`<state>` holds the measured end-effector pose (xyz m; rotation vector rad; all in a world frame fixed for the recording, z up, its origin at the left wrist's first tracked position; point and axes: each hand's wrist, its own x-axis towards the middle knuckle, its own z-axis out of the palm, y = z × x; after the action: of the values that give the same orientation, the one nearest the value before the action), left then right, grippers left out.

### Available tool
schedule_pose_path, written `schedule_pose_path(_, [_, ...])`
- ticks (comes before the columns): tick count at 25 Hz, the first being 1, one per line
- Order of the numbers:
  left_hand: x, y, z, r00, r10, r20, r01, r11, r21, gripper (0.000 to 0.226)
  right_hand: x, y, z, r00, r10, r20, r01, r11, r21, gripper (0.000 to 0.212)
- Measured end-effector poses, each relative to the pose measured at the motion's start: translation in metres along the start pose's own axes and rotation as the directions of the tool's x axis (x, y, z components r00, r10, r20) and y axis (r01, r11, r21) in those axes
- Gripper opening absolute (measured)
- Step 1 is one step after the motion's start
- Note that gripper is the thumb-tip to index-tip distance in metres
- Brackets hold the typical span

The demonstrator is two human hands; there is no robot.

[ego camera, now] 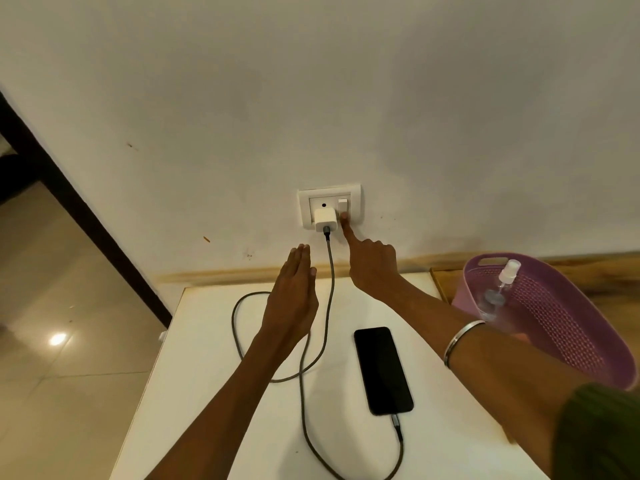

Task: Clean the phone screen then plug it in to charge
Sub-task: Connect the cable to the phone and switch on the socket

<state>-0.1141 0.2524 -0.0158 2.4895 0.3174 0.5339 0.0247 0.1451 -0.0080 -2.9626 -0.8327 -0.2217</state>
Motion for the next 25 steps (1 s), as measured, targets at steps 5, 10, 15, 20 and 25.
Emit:
schedule_pose_path(5, [-0.008,0.0,0.005,0.999,-0.026,0.037,0.027,0.999,-0.028,0.049,0.001,0.002,-0.002,0.999,0.009,0.052,-0.011,0.999,0.031,0.091])
schedule_pose_path(10, [-0.012,0.0,0.004,0.999,-0.01,0.04,0.011,0.999,-0.031,0.049,-0.002,0.005,-0.014,0.995,-0.015,0.098,0.01,0.999,0.053,0.093])
schedule_pose_path(15, [-0.019,-0.004,0.003,0.996,-0.049,0.068,0.051,0.998,-0.023,0.049,-0.034,0.025,-0.02,0.999,0.0,0.041,-0.003,0.998,0.07,0.088])
schedule_pose_path(20, [-0.039,-0.006,0.002,0.989,-0.123,0.081,0.129,0.989,-0.077,0.049,-0.069,0.04,-0.023,1.0,0.001,-0.024,0.002,0.993,0.116,0.073])
schedule_pose_path(25, [-0.072,-0.01,0.002,0.974,-0.215,0.065,0.223,0.958,-0.18,0.048,-0.101,0.056,-0.015,0.999,0.05,-0.002,-0.049,0.973,0.226,0.061])
